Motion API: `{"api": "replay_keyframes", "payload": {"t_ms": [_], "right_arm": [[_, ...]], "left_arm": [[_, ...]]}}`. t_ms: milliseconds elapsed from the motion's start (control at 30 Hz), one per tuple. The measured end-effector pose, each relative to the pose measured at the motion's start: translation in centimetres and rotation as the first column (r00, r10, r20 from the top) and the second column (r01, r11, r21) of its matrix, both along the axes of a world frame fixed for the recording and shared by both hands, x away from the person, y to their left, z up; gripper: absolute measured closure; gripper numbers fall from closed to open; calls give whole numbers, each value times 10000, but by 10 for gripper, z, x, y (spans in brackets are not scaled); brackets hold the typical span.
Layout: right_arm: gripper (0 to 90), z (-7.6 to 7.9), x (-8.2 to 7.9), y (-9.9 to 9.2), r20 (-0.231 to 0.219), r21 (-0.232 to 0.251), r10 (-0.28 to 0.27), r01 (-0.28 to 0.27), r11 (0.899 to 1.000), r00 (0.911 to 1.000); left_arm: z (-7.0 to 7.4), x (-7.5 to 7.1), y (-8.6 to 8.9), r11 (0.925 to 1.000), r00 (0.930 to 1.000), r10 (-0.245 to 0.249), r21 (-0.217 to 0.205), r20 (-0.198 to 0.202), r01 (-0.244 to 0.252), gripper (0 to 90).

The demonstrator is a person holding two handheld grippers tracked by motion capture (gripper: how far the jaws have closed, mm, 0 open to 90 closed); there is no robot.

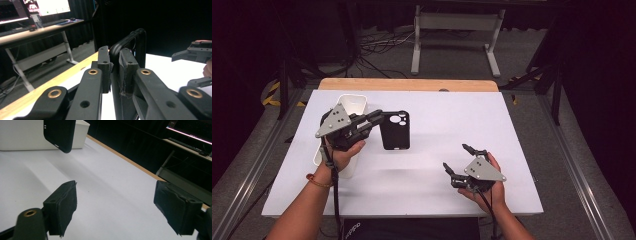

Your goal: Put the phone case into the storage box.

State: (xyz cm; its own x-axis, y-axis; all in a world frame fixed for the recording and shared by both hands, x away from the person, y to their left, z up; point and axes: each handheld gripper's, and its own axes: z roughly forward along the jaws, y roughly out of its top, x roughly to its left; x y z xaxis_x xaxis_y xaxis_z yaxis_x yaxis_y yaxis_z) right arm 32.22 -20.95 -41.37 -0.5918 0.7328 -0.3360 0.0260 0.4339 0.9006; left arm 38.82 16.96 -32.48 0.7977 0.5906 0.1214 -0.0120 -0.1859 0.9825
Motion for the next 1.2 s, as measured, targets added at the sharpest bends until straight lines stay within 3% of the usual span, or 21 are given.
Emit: {"api": "replay_keyframes", "payload": {"t_ms": [433, 567, 667, 900, 1200], "right_arm": [[190, -5, 11, -27, -108, 184, -384, 386, 9991, 9992], [183, -7, 15, -31, -358, 435, -456, 472, 9979, 9983], [182, -8, 15, -31, -393, 359, -482, 497, 9981, 9981], [182, -11, 18, -28, -458, 244, -432, 443, 9987, 9980], [184, -14, 19, -27, -545, 211, -587, 599, 9980, 9968]], "left_arm": [[8, 0, 29, 9967, 9973, 658, -503, 315, -642, 815], [9, 3, 36, 9960, 9960, 823, -379, 352, -810, 815], [10, 5, 41, 9951, 9955, 888, -463, 341, -872, 815], [22, 11, 55, 9930, 9918, 1182, -18, 479, -1183, 816], [35, 19, 78, 9900, 9879, 1410, -68, 642, -1408, 816]]}}
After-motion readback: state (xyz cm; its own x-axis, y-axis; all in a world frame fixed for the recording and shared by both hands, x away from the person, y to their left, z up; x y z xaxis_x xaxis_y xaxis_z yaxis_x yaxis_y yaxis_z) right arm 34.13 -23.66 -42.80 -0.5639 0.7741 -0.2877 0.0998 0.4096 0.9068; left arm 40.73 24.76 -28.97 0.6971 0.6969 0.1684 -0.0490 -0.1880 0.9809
